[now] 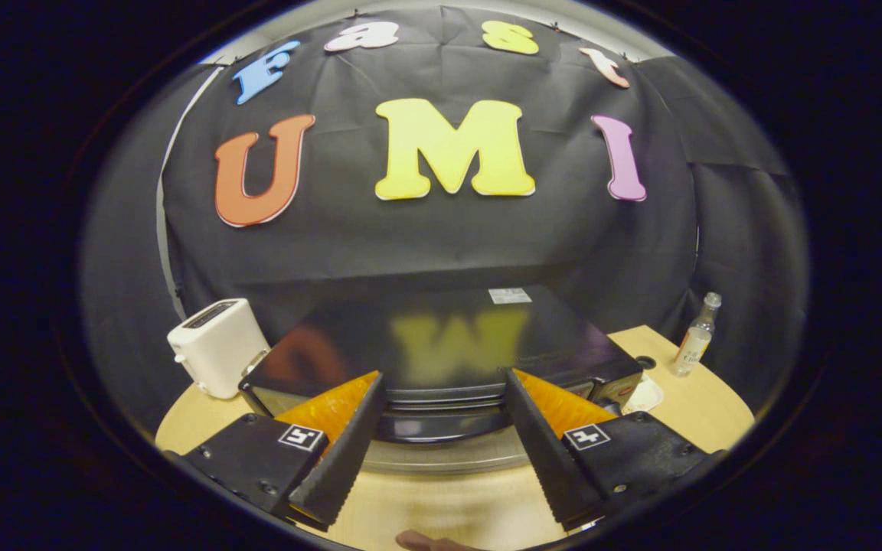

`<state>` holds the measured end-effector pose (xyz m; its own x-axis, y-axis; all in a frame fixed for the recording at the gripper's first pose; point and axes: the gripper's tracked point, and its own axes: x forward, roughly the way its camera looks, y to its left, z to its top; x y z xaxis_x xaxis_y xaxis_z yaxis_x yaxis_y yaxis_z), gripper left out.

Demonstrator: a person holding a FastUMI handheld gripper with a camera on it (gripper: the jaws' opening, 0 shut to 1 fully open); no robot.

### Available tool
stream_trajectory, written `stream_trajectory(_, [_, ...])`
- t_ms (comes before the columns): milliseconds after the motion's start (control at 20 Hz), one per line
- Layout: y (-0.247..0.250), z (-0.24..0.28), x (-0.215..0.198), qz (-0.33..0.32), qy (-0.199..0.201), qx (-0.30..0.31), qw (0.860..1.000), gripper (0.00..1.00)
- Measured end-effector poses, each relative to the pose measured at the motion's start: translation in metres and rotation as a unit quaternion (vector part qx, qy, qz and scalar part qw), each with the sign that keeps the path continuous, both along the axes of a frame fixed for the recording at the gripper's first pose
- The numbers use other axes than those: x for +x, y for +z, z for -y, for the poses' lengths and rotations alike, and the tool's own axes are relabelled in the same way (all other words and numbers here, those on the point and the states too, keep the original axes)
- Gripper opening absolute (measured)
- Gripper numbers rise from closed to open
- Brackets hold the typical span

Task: Open the toaster oven, put the food inside, and close the toaster oven door.

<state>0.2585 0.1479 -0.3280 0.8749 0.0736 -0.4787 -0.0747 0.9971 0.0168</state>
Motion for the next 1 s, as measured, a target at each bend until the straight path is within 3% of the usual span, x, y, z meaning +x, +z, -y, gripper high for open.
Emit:
stream_trajectory(350, [0.001,0.002,-0.028,-0.032,0.001,0.007,0.999,1.0])
stream_trajectory(1000, [-0.025,0.015,-0.118,-0.081,0.019,-0.024,0.996,1.0])
